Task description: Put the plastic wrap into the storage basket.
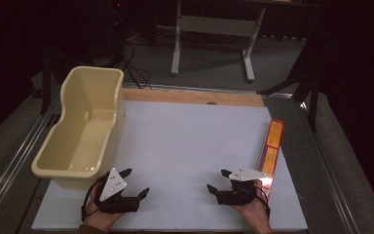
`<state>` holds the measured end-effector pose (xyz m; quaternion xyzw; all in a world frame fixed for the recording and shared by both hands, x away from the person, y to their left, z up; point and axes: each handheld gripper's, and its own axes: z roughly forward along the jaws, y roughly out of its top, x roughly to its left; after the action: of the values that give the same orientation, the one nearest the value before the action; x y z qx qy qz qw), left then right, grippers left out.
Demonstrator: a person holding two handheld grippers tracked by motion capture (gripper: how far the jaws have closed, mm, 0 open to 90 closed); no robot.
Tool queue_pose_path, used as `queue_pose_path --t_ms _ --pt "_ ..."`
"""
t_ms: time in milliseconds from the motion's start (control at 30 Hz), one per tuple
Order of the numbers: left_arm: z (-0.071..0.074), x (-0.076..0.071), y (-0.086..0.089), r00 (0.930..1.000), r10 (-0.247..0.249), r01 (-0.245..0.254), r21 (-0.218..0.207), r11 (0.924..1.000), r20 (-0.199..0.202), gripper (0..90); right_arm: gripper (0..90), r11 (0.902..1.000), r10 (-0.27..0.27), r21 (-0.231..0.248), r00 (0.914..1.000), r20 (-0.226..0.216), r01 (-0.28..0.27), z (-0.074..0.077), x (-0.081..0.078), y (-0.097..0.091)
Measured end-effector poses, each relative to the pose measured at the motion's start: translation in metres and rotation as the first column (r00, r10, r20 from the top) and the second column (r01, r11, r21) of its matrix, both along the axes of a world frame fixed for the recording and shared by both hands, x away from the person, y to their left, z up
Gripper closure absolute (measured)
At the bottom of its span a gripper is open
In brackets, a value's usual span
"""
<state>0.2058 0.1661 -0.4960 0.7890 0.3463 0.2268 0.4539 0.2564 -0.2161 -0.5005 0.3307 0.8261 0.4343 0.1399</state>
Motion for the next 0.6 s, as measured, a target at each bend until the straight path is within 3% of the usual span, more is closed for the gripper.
queue_pose_path --t_ms 333,500,600 --pt "0.0 0.0 0.006 0.9997 0.026 -0.026 -0.02 0.9995 0.0 18.0 25.2 0.9994 -0.032 -0.014 0.9993 0.017 0.032 0.004 0.005 -0.003" --pt "-0.003 0.003 0.005 0.9991 0.033 -0.034 -0.044 0.9985 -0.028 18.0 17.8 0.9943 -0.102 -0.027 0.9942 0.033 0.103 0.011 0.012 -0.007" --pt "-0.003 0.002 0.006 0.999 0.038 -0.039 -0.051 0.998 -0.022 18.1 15.1 0.9885 -0.146 -0.032 0.9884 0.04 0.148 0.017 0.016 -0.017"
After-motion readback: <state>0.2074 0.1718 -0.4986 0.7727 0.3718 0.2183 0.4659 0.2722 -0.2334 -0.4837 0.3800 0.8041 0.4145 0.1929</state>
